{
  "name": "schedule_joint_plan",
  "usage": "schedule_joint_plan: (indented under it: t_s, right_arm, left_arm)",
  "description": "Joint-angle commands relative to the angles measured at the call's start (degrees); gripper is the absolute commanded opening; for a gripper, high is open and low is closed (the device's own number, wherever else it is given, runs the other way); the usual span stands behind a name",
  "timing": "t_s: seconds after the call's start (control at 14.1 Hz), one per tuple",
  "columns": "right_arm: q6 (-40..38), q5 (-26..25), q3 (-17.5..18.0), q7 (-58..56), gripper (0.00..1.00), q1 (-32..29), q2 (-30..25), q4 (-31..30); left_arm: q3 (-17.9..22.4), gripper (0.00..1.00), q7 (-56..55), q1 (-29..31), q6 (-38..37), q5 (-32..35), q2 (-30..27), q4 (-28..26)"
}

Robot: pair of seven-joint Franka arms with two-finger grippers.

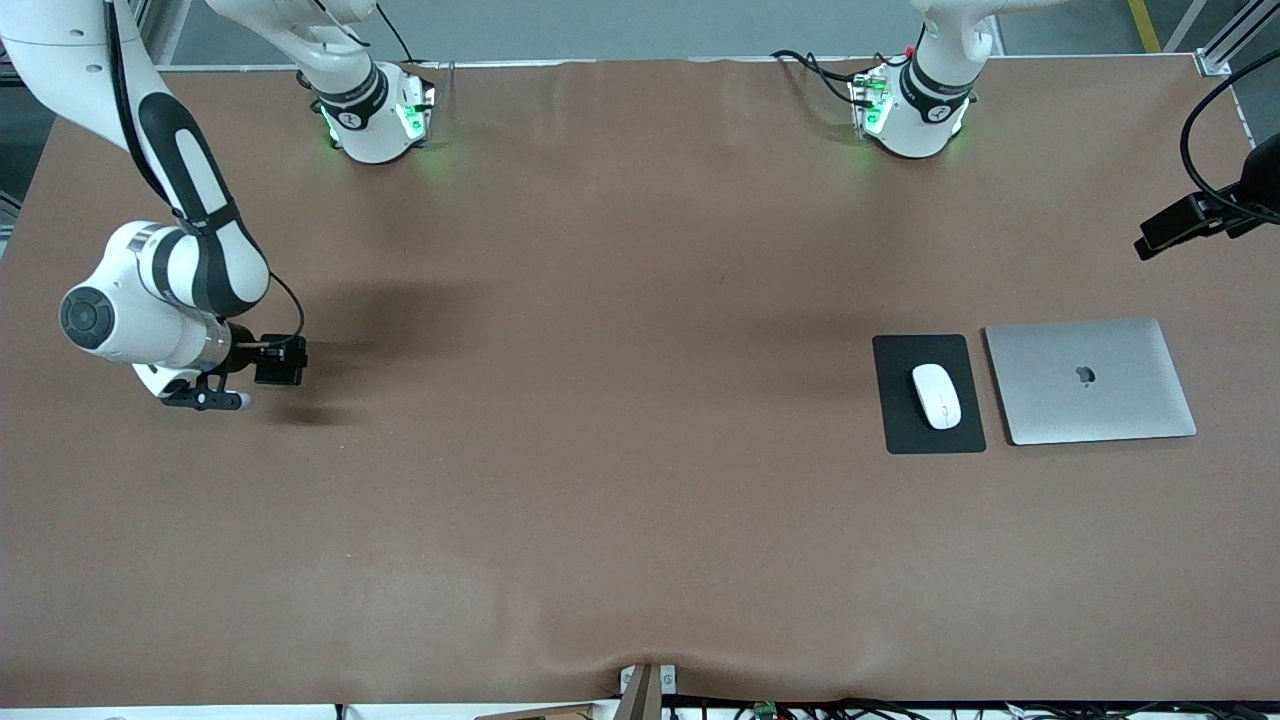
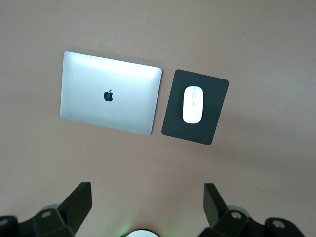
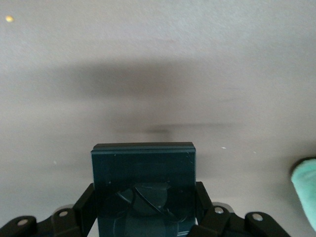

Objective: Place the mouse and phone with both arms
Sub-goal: 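Carry the phone with the right gripper toward the green plush toy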

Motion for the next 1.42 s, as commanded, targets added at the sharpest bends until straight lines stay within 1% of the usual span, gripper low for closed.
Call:
schedule_joint_plan:
  t_s: [0.0,0.28,0.5,0.64,0.78,0.93,1.0,1.07,1.14,1.21,1.28,1.35]
  right_arm:
    - [5.7,-1.2,0.6,-4.7,0.0,-3.4,-3.8,-6.6]
    - [13.7,-1.2,0.6,-6.0,0.0,-3.6,-3.6,-11.6]
    - [14.1,-1.2,0.6,-9.0,0.0,-4.0,-3.3,-11.7]
    - [15.9,-1.2,0.6,-9.1,0.0,-4.6,-3.1,-11.9]
    - [16.0,-1.2,0.7,-9.1,0.0,-5.0,-2.7,-11.8]
    - [16.0,-1.2,0.7,-8.6,0.18,-5.0,-2.3,-11.8]
    - [15.9,-1.2,0.7,-8.6,0.19,-4.9,-2.3,-11.8]
    - [15.9,-1.2,0.7,-8.5,0.29,-4.9,-2.2,-11.8]
    - [16.0,-1.2,0.7,-8.5,0.77,-5.0,-1.7,-11.8]
    - [16.0,-1.2,0.7,-8.5,0.9,-5.0,-1.6,-11.7]
    - [15.9,-1.2,0.7,-8.4,1.0,-5.0,-1.6,-11.7]
    - [15.2,-1.2,0.8,-8.4,1.0,-5.0,-1.8,-11.6]
  left_arm:
    - [0.1,1.0,0.8,0.0,0.7,-0.7,-0.2,-0.3]
    - [0.1,1.0,0.8,0.1,0.7,-0.7,-0.2,-0.3]
    - [0.1,1.0,0.8,0.1,0.9,-0.7,-0.1,-0.3]
    - [0.1,1.0,0.8,0.2,0.9,-0.7,-0.1,-0.3]
    - [0.1,1.0,0.8,0.1,0.9,-0.7,-0.2,-0.3]
    - [0.1,1.0,0.8,0.1,0.9,-0.7,-0.4,-0.3]
    - [0.0,1.0,0.8,0.1,0.9,-0.7,-0.4,-0.3]
    - [0.0,1.0,0.7,0.1,0.9,-0.7,-0.4,-0.4]
    - [0.1,1.0,0.8,0.1,0.9,-0.7,-0.4,-0.4]
    - [0.0,1.0,0.7,0.1,0.9,-0.7,-0.4,-0.4]
    - [0.0,1.0,0.7,0.0,0.9,-0.9,-0.4,-0.4]
    - [0.0,1.0,0.7,0.0,0.9,-0.9,-0.4,-0.4]
